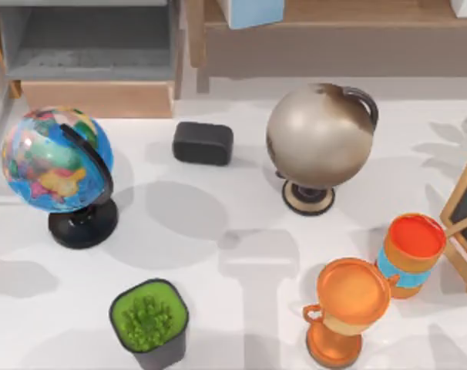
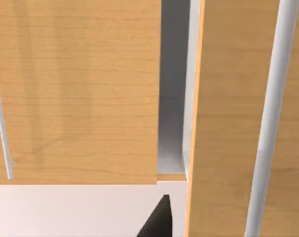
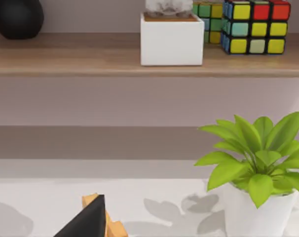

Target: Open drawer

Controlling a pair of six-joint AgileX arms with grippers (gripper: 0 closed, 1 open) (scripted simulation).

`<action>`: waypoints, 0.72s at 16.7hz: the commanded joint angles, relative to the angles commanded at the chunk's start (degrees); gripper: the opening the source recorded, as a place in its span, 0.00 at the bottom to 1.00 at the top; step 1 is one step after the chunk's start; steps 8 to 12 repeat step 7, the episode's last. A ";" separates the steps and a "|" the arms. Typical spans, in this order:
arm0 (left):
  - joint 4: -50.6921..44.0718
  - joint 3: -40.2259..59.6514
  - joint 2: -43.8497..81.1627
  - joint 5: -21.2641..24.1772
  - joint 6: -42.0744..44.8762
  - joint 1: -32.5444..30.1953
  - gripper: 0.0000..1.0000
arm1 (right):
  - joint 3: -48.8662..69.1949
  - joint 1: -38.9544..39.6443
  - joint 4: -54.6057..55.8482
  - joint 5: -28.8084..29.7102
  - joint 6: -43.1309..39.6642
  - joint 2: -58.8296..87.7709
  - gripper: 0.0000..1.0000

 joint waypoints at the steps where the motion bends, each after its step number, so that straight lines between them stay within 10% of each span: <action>1: 0.00 0.00 0.00 0.00 0.00 0.00 0.98 | 0.00 0.00 0.00 0.00 0.00 0.00 1.00; 12: 0.00 0.00 0.00 0.00 0.00 0.00 1.00 | 0.00 0.00 0.00 0.00 0.00 0.00 1.00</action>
